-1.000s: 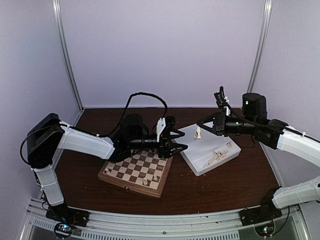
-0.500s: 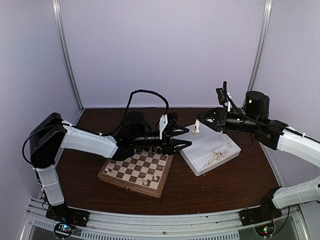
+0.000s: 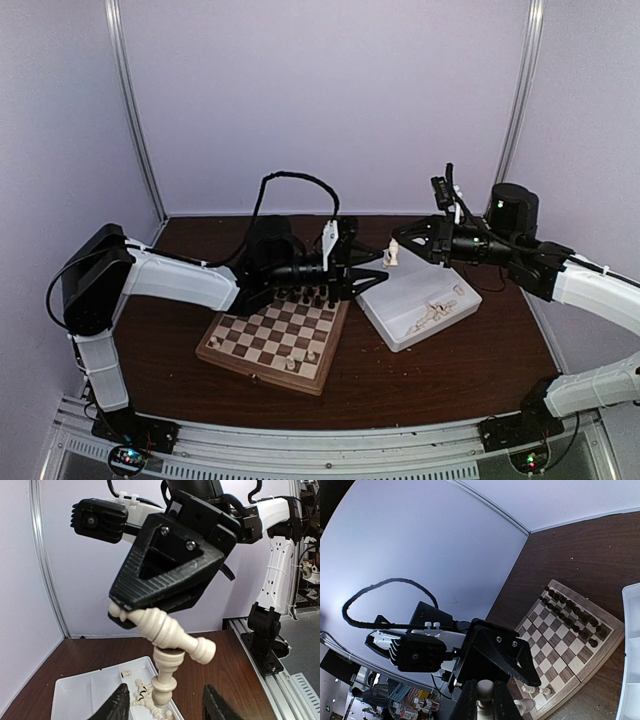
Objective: Set up the chess pieces on the board
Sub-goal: Place the chess piece in the storage box.
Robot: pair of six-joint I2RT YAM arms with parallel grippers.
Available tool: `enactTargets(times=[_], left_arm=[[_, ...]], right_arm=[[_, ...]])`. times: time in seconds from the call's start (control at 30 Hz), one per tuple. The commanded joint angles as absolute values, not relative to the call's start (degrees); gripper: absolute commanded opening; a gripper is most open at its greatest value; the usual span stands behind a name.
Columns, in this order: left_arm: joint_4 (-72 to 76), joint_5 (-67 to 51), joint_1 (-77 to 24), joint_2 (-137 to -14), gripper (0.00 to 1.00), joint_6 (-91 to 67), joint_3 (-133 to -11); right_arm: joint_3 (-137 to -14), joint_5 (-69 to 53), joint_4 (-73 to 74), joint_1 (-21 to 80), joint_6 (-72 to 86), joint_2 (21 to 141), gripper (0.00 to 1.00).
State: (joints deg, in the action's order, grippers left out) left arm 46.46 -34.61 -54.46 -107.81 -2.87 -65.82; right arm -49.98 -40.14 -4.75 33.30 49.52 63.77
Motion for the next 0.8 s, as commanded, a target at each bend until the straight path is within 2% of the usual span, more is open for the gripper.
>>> enactTargets(times=[0.0, 0.23, 0.3, 0.37, 0.47, 0.6, 0.7, 0.77], left_arm=[[47.9, -36.0, -54.7, -109.1, 0.46, -2.9, -67.7], [46.9, -36.6, -54.8, -109.1, 0.28, -2.5, -68.1], [46.7, -36.5, -54.7, -109.1, 0.27, -2.6, -68.2], [46.6, -36.3, -54.8, -109.2, 0.27, -2.5, -68.2], [46.7, -35.9, -54.7, -109.5, 0.42, -2.7, -68.5], [46.5, -35.4, -54.8, -109.8, 0.43, -2.8, -68.6], [46.1, -35.6, -54.7, -109.7, 0.30, -2.8, -68.8], [45.6, -35.8, -54.7, -109.4, 0.18, -2.7, -68.8]], right_arm=[[-49.4, -41.2, -7.2, 33.5, 49.8, 64.5, 0.03], [-49.4, -41.2, -7.6, 33.5, 50.0, 64.5, 0.03], [-49.4, -41.1, -7.6, 33.5, 50.1, 64.5, 0.03], [-49.3, -41.1, -7.6, 33.5, 50.1, 64.3, 0.03], [-49.1, -41.1, -7.7, 33.4, 50.3, 64.2, 0.03], [-49.0, -41.1, -7.7, 33.4, 50.3, 64.0, 0.03], [-49.0, -41.1, -7.6, 33.5, 50.4, 63.8, 0.03], [-49.0, -41.1, -7.5, 33.5, 50.3, 63.7, 0.03]])
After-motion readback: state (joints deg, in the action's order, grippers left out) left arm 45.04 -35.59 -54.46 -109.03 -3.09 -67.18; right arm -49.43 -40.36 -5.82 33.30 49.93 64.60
